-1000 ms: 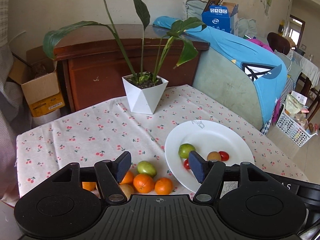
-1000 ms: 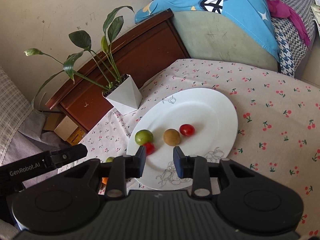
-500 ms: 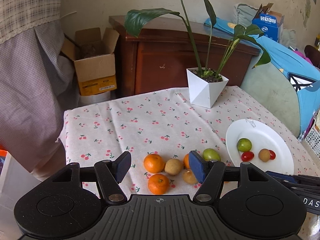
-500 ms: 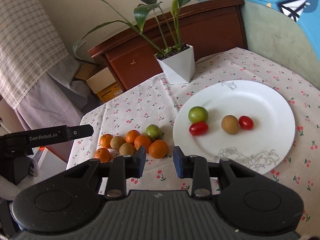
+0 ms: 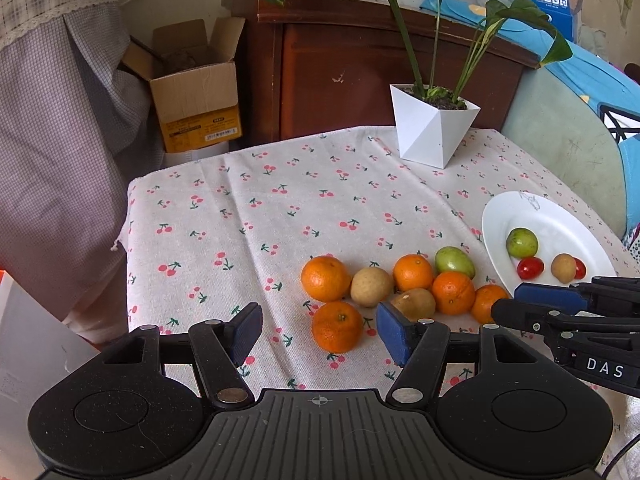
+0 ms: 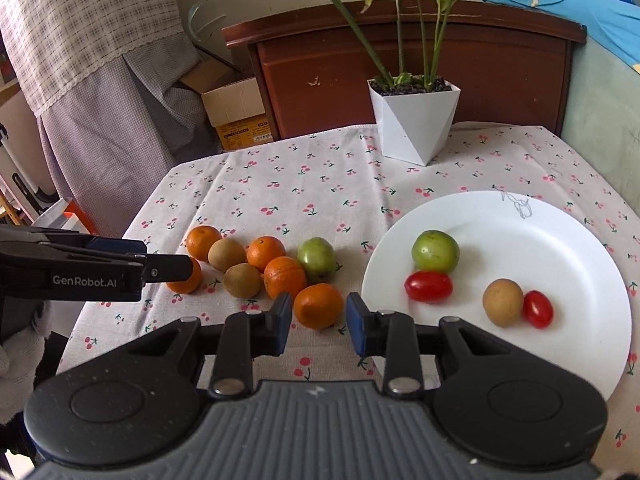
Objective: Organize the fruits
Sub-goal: 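Move to the mandarins and grasp one with each tool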
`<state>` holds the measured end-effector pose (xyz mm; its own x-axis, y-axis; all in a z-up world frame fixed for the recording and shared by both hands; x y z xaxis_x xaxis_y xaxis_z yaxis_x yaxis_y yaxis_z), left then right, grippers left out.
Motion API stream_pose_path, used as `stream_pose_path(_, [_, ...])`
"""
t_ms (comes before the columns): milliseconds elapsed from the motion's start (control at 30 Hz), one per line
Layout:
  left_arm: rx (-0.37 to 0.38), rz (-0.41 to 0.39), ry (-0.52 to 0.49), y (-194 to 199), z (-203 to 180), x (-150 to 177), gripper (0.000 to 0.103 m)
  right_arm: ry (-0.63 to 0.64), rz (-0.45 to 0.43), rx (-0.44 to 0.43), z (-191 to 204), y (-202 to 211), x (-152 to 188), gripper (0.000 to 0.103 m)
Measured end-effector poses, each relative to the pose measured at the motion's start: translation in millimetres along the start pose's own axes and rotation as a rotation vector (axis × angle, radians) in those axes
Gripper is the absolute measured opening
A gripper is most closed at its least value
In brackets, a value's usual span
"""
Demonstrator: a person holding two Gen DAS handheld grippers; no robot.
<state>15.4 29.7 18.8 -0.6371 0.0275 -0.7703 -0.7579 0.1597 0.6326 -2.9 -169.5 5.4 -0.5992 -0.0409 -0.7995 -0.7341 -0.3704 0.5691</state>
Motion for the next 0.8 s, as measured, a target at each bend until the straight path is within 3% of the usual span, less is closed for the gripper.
stream_pose_path(367, [0.017,0.015,-0.005,-11,-5,6,0.056,0.09,0.034,0.012,5,-19,7,0.033])
stream_pose_path(800, [0.016,0.006,-0.023,-17,-9,9,0.041,0.056,0.012,-0.013,8,-8,7,0.031])
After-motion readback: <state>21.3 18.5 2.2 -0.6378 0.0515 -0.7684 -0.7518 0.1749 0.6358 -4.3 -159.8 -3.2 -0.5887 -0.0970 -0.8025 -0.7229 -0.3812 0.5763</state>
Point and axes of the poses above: each gripper's, at about its wrist camera, not at the fingertips, and y roughly against the way its jaws point, z to its left, x to its underside, the point moved 1 cm from there along -y, roughly the way its jaws point, and after that the axes turned 9 degrees about -z, right-handed, at the moved point
